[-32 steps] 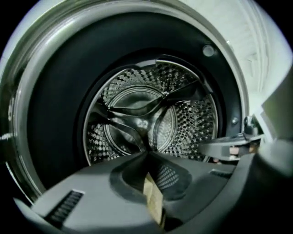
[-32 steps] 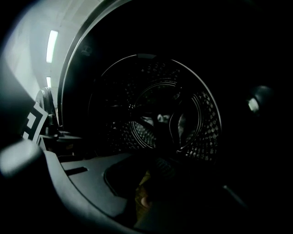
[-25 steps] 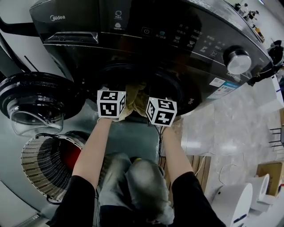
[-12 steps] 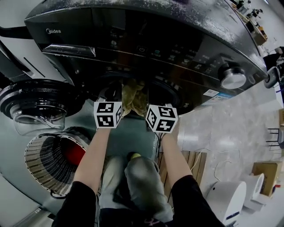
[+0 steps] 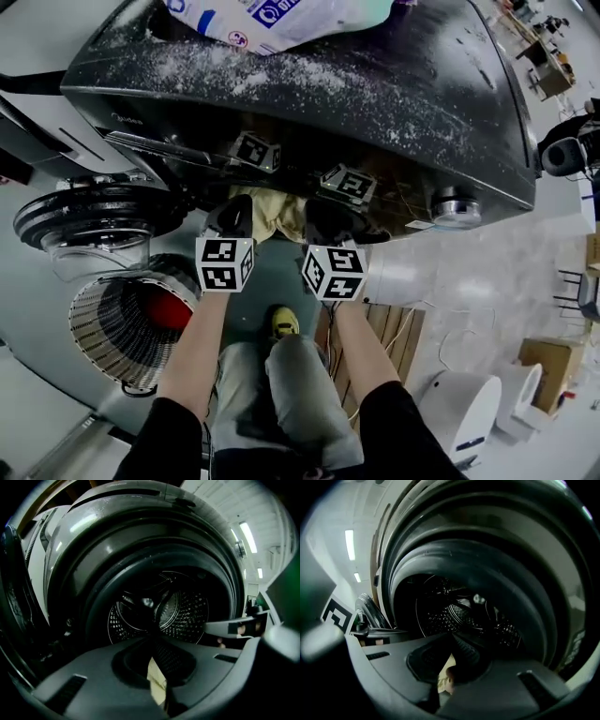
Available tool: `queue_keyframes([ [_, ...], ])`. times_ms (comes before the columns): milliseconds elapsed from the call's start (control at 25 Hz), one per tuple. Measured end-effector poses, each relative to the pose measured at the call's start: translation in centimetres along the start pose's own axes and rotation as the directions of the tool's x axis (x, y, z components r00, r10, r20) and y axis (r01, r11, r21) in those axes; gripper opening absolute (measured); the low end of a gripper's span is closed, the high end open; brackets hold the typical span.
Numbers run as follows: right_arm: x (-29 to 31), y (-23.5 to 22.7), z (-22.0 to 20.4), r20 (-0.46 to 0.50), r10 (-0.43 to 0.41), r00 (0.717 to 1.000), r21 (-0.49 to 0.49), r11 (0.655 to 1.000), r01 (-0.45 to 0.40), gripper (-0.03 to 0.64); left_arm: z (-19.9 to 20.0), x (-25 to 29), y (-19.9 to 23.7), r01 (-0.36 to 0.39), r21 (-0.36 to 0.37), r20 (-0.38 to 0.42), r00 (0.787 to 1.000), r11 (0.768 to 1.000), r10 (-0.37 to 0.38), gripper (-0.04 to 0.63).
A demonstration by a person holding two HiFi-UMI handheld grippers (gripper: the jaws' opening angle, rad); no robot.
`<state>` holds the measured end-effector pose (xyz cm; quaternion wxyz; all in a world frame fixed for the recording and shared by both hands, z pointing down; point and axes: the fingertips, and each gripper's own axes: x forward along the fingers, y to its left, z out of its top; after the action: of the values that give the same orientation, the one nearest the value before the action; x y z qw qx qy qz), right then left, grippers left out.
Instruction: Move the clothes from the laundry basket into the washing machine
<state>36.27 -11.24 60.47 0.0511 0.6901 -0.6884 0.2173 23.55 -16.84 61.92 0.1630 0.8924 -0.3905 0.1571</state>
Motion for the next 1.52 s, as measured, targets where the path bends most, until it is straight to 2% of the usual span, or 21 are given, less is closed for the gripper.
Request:
queue_keyframes([
  [360,-5.4,3.1,2.6,-0.057,0.005,0.998,0.043,0.999,-0.003,0.005,1.9,-6.3,-2.4,0.020,-0.020,-0.070,0.997,1.000,-0.021,0.011],
  [520,-8.8,4.8,5.0,-0.078,0.014,0.997,0.049,0.999,-0.010,0.005,4.3,-10.1,-3.0,0.014,-0.022,-0.080,0.997,1.000,-0.016,0.011],
  [1080,-20.9,10.0,16.4,-0.036,0.005,0.999,0.059,0.998,-0.003,0.005,16.4,-23.1,-5.5,-0.013,0.024,-0.014,1.000,1.000,0.013,0.011],
  [1400,-25.3,10.0,21.0,-0.010,-0.046,0.999,0.054,0.997,0.047,0.005,22.1,-28.5,-5.5,-0.028,0.073,0.037,0.999,0.997,0.026,0.011],
  [1520,-27.0,10.3,23.3,0.029,-0.051,0.998,0.059,0.997,0.050,0.005,23.9,-30.4,-5.4,-0.037,0.074,0.056,0.998,0.997,0.033,0.011],
])
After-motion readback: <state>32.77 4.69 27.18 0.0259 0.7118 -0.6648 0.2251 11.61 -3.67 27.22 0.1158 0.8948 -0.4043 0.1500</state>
